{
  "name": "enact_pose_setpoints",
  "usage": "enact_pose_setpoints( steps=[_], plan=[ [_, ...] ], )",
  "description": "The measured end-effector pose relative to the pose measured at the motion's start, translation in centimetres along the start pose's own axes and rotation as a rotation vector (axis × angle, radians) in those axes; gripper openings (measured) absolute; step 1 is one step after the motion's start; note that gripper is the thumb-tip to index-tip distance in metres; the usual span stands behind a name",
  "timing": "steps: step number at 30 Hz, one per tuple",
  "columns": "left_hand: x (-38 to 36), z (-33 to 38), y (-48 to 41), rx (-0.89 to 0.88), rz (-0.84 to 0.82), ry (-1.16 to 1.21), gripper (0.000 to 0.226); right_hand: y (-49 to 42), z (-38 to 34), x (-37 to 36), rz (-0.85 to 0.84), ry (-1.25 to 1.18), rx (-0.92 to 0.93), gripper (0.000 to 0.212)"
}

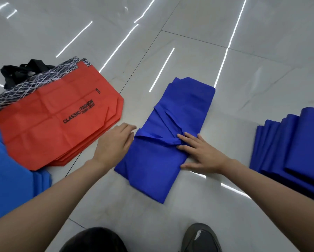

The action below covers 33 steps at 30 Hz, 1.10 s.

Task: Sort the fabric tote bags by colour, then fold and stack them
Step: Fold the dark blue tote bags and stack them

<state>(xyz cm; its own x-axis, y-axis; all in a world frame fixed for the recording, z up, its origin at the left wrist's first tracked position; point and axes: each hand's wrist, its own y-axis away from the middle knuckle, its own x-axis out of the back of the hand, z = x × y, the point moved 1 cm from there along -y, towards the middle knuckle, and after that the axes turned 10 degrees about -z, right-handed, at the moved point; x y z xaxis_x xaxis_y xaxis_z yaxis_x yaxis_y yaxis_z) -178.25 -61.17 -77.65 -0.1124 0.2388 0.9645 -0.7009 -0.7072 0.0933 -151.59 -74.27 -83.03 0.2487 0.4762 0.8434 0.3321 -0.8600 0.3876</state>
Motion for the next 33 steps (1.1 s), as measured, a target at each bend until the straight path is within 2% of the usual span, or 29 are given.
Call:
enact_pose_setpoints(
  steps=[3,5,7,8,9,10,12,14,16,19,22,24,25,27,29,30,31,33],
  plan=[
    [-1.2,1.1,-2.9,-0.171,-0.247,-0.015,0.047,0.0,0.0,0.5,0.011,-0.098,0.004,0.088],
    [-2.8,1.5,-4.0,-0.157,-0.419,-0.033,0.048,0.0,-0.6,0.7,0.07,-0.201,-0.063,0.082],
    [-4.1,1.6,-4.1,-0.088,-0.528,-0.051,0.06,-0.3,-1.6,0.7,0.117,-0.218,-0.142,0.066],
    [-4.5,1.8,-3.9,-0.063,-0.536,-0.056,0.07,-0.6,-2.1,0.7,0.147,-0.143,-0.167,0.063],
    [-4.7,2.1,-3.5,-0.046,-0.522,-0.059,0.076,-0.8,-2.7,0.9,0.173,-0.017,-0.17,0.069],
    [-4.9,2.5,-3.2,-0.023,-0.505,-0.064,0.074,-1.2,-3.1,1.0,0.18,0.116,-0.139,0.074],
    [-5.0,3.2,-2.6,0.034,-0.476,-0.051,0.059,-1.8,-3.5,1.0,0.175,0.302,-0.047,0.072],
    [-4.6,3.7,-2.2,0.089,-0.453,0.005,0.053,-1.8,-3.3,0.8,0.167,0.387,0.029,0.064],
    [-4.2,3.7,-1.7,0.118,-0.434,0.032,0.053,-1.1,-2.5,0.5,0.135,0.369,-0.006,0.063],
    [-3.8,3.3,-0.5,0.062,-0.416,0.043,0.052,0.5,-1.0,-0.6,0.078,0.162,-0.082,0.07],
    [-4.0,1.4,0.9,-0.078,-0.448,0.09,0.06,1.4,0.1,-0.8,0.051,-0.091,-0.043,0.068],
    [-4.1,-0.2,1.4,-0.157,-0.474,0.072,0.061,1.5,0.6,-0.5,0.012,-0.119,-0.003,0.066],
    [-4.3,-0.7,1.5,-0.184,-0.456,0.065,0.067,1.5,0.9,-0.5,-0.016,-0.111,0.02,0.067],
    [-4.4,-0.5,1.4,-0.192,-0.37,0.085,0.064,1.5,1.1,-0.4,-0.055,-0.076,0.047,0.077],
    [-4.4,0.0,1.2,-0.152,-0.333,0.145,0.06,1.4,0.7,-0.7,0.002,-0.135,0.027,0.076],
    [-4.8,-0.1,1.1,-0.097,-0.336,0.205,0.06,1.4,0.3,-0.8,0.06,-0.249,-0.015,0.072],
    [-5.0,0.0,1.1,-0.025,-0.33,0.312,0.056,1.4,-0.1,-0.9,0.124,-0.417,-0.069,0.066],
    [-4.9,0.6,0.7,0.2,-0.293,0.687,0.039,1.2,-1.0,-1.0,0.265,-0.769,-0.152,0.055]
  ],
)
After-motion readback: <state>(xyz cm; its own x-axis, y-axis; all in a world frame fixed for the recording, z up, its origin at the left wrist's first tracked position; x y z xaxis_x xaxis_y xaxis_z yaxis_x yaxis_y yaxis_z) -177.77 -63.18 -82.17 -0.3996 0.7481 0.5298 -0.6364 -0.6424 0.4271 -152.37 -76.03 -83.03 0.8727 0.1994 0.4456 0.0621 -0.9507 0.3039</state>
